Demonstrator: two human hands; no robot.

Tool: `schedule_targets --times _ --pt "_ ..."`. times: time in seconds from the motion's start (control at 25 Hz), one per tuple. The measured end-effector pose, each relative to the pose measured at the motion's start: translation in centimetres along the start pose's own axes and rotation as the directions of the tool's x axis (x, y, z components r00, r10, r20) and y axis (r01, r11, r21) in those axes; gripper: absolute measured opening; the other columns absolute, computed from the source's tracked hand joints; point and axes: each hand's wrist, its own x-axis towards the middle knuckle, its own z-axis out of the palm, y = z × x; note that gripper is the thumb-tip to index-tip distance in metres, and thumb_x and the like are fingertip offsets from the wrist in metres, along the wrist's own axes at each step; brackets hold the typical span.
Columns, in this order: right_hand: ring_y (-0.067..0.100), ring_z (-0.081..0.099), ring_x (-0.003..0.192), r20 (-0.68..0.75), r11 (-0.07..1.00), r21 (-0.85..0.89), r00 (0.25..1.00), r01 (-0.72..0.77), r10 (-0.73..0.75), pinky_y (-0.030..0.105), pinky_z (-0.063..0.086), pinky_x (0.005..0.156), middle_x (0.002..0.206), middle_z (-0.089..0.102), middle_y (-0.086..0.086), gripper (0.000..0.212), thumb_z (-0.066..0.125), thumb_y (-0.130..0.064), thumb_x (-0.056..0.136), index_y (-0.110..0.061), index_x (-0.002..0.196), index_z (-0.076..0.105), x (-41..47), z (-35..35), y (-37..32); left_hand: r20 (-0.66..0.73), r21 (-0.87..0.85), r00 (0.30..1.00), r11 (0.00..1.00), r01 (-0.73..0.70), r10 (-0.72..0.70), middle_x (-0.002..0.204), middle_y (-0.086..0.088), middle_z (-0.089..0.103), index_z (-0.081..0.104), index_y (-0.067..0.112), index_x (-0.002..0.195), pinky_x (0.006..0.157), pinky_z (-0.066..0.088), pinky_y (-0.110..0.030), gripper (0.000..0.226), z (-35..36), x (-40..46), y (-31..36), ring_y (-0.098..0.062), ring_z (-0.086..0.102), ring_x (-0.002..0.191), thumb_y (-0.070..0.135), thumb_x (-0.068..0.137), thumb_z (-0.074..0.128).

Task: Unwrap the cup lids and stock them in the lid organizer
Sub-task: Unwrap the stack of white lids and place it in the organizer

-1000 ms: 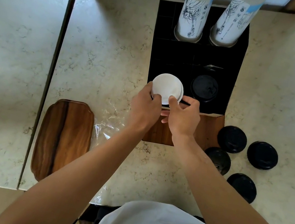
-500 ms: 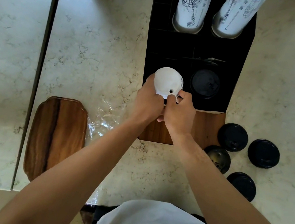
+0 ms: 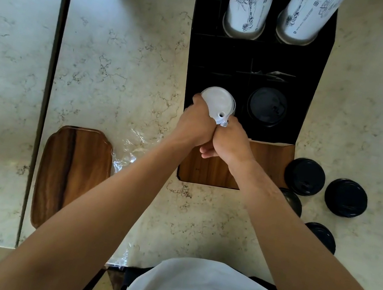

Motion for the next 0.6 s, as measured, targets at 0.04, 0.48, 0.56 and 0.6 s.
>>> schedule_targets --times 0.04,0.48,0.56,0.6 --pt "0.034 0.077 0.068 0.014 1.0 -0.014 1.0 0.003 -0.003 0.05 0.066 0.067 0.086 0.076 0.018 0.035 0.037 -0.015 0.107 -0.01 0.139 0.049 0.0 -0.1 -0.1 0.004 -0.005 1.0 1.0 0.005 -0.005 0.135 -0.018 0.058 0.022 0.005 0.152 0.08 0.043 -0.033 0.067 0.1 0.1 0.0 -0.036 0.06 0.119 0.022 0.099 0.058" --pt "0.026 0.076 0.066 -0.028 0.996 0.012 0.996 0.085 -0.085 0.042 0.067 0.063 0.104 0.074 0.015 0.04 0.043 -0.017 0.105 -0.02 0.145 0.047 -0.3 -0.7 -0.1 -0.069 -0.044 0.998 0.999 -0.011 0.008 0.148 -0.017 0.051 0.02 0.008 0.158 0.096 0.045 -0.036 0.07 -0.3 -0.4 0.2 -0.035 0.052 0.133 0.02 0.099 0.056" --pt "0.023 0.076 0.069 -0.038 0.992 -0.009 0.992 0.123 -0.123 0.039 0.067 0.065 0.106 0.073 0.01 0.041 0.046 -0.019 0.104 -0.023 0.145 0.049 -1.0 -1.0 0.1 -0.088 -0.038 0.995 0.998 -0.043 0.04 0.151 -0.016 0.048 0.019 0.009 0.159 0.105 0.043 -0.041 0.072 -0.5 -1.0 0.2 -0.035 0.048 0.136 0.021 0.098 0.056" --pt "0.022 0.077 0.072 -0.046 0.988 -0.035 0.988 0.148 -0.15 0.04 0.067 0.067 0.107 0.073 0.007 0.042 0.049 -0.023 0.103 -0.024 0.145 0.049 -1.2 -1.1 0.4 -0.097 -0.049 0.993 0.996 -0.069 0.064 0.149 -0.015 0.049 0.023 0.01 0.157 0.105 0.043 -0.041 0.069 -0.6 -1.3 0.1 -0.034 0.049 0.136 0.02 0.097 0.055"
